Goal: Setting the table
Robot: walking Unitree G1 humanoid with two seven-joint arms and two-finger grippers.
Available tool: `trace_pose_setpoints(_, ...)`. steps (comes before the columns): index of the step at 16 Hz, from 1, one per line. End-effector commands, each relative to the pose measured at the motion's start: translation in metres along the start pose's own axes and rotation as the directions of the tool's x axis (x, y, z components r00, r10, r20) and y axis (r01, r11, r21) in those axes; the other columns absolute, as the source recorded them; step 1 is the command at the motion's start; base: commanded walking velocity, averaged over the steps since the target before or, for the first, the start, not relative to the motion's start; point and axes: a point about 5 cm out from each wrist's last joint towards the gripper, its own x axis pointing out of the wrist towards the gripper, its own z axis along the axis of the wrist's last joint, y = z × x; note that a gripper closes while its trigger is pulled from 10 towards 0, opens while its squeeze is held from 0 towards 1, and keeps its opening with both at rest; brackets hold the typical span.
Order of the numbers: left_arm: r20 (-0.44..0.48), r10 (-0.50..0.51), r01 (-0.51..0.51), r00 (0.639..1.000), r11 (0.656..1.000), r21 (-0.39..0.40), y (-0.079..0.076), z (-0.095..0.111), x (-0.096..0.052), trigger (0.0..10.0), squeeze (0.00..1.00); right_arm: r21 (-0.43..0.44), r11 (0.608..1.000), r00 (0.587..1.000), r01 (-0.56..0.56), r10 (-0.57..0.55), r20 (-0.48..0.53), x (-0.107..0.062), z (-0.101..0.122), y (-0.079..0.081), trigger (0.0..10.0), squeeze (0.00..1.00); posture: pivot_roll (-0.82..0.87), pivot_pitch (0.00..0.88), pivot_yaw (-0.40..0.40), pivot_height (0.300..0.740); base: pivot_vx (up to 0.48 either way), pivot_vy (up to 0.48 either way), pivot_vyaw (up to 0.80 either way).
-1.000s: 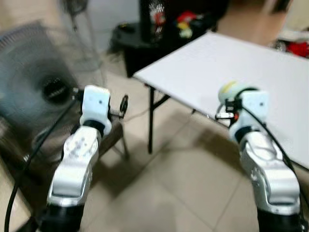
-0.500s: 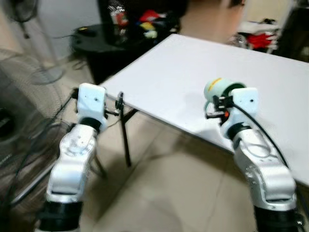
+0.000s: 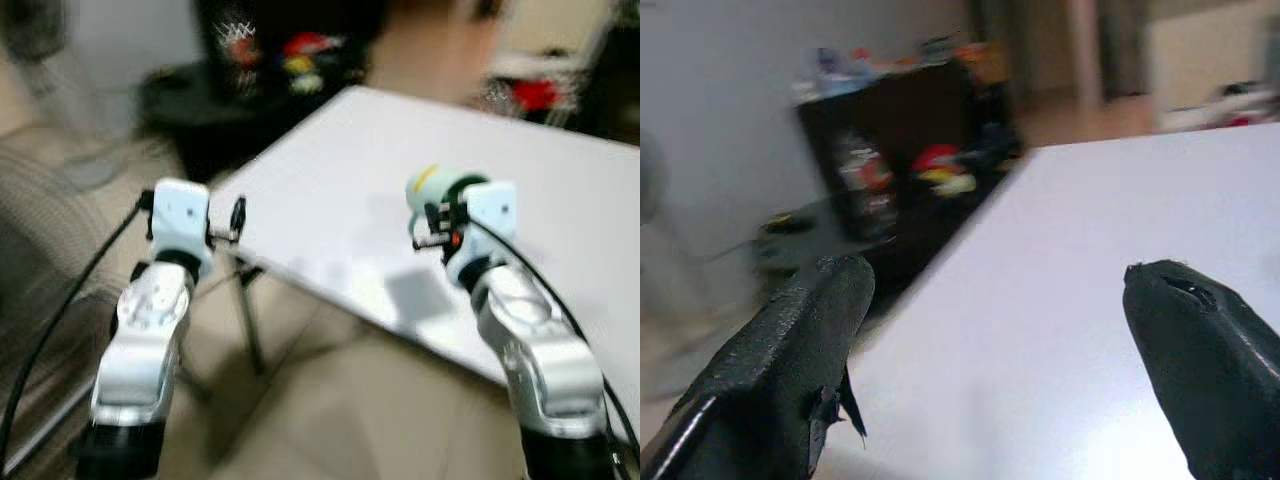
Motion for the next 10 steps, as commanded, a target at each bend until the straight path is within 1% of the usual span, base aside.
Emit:
trace_pose_setpoints(1,0.016,-0.009,0.009,1.0,1.0,0.013,-0.001,0.004,0.0,10.0,0.0,0.007,1.0,1.0,-0.013,0.013,0.0,-0.001,0.004,-0.001,10.0,0.0,0.04,0.0,0.041,0.74,0.412,0.0,-0.52)
trace_pose_setpoints(2,0.015,-0.008,0.008,1.0,1.0,0.014,-0.001,0.004,0.0,10.0,0.0,0.007,1.0,1.0,-0.02,0.02,-0.003,-0.001,0.004,0.0,10.0,0.0,0.04,0.0,0.041,0.74,0.412,0.0,-0.41)
trace_pose_setpoints(7,0.022,0.015,-0.015,1.0,0.999,0.032,0.006,0.007,0.0,10.0,0.0,-0.018,0.993,0.993,-0.116,0.116,-0.013,0.008,0.009,0.004,10.0,0.0,0.09,0.0,0.011,0.74,0.399,0.0,0.0)
trace_pose_setpoints(9,0.017,0.035,-0.035,0.999,0.998,0.047,0.011,0.007,-0.003,10.0,0.0,-0.058,0.975,0.976,-0.217,0.216,-0.022,0.016,0.015,0.008,10.0,0.0,0.1,0.0,0.004,0.74,0.343,0.0,0.0)
trace_pose_setpoints(10,0.007,0.034,-0.035,0.999,0.998,0.052,0.014,0.006,-0.004,10.0,0.0,-0.118,0.94,0.947,-0.321,0.316,-0.054,0.023,0.019,0.013,10.0,0.0,0.1,0.0,0.003,0.74,0.0,0.0,0.0)
